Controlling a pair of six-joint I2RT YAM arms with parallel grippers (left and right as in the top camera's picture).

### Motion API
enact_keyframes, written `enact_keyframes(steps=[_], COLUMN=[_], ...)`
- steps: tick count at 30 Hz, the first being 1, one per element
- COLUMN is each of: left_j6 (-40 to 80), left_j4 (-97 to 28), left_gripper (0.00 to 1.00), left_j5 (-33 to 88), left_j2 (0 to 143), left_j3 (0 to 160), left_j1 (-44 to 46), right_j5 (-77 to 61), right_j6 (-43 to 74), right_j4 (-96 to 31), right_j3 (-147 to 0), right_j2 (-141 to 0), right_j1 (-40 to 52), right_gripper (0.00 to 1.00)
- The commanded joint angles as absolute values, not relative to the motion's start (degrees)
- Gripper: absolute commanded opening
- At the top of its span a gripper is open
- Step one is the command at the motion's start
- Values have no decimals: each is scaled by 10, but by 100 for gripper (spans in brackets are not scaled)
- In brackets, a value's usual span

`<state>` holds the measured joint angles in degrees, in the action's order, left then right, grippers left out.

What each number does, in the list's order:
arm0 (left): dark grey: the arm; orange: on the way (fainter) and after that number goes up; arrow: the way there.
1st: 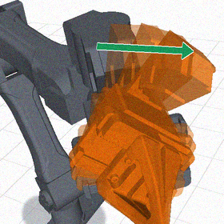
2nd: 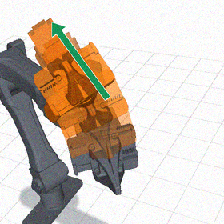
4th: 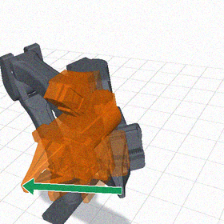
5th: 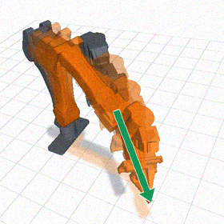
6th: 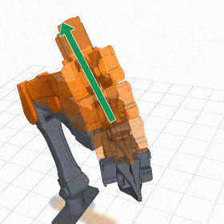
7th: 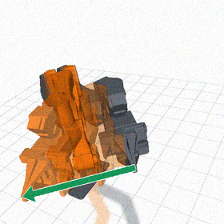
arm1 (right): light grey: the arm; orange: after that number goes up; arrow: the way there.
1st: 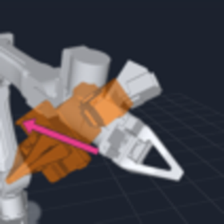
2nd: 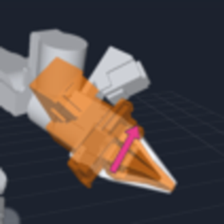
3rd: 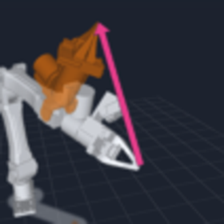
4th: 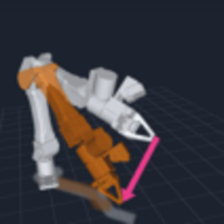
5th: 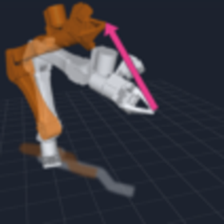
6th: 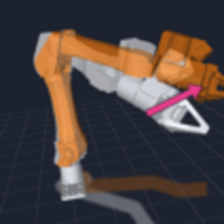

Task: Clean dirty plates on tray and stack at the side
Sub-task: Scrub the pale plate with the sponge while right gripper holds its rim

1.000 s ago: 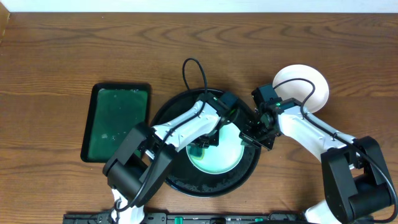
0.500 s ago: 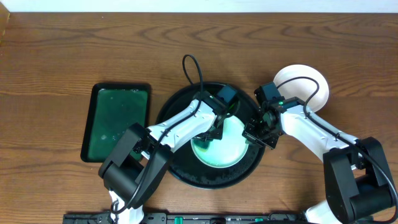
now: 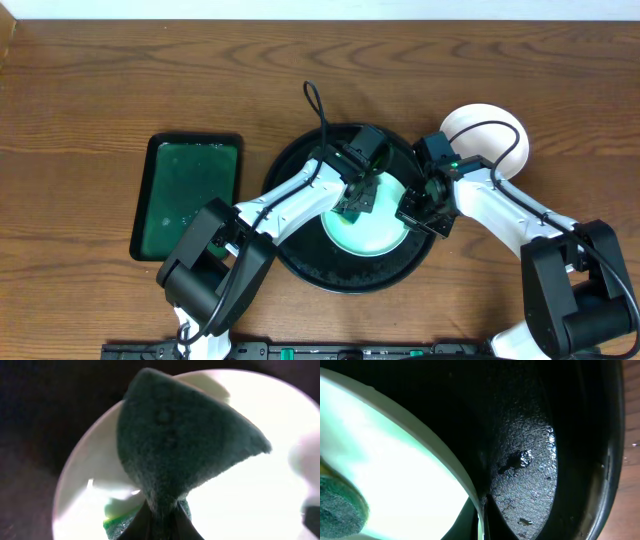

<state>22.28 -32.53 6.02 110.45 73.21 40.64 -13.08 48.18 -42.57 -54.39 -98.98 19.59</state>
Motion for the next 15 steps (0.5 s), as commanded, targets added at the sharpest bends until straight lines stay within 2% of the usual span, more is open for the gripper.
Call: enact_keyframes(steps=[1, 4, 8, 15], left_j6=[191, 172, 185, 204], left_j4=[-307, -303, -310, -362], left_gripper=[7, 8, 8, 7], left_j5=[110, 102, 21, -10], left_j2=[1093, 1089, 1084, 1084], left_j3=[749, 750, 750, 750], left_j1=[408, 406, 387, 300], right_j5=[-78, -78, -78, -78], right_j6=[492, 490, 486, 485], right_j4=[-427, -429, -430, -434], right_j3=[-539, -539, -539, -539], right_j2=[-1004, -1004, -1004, -1004], right_j1=[184, 184, 184, 184], right_gripper=[1, 1, 1, 1])
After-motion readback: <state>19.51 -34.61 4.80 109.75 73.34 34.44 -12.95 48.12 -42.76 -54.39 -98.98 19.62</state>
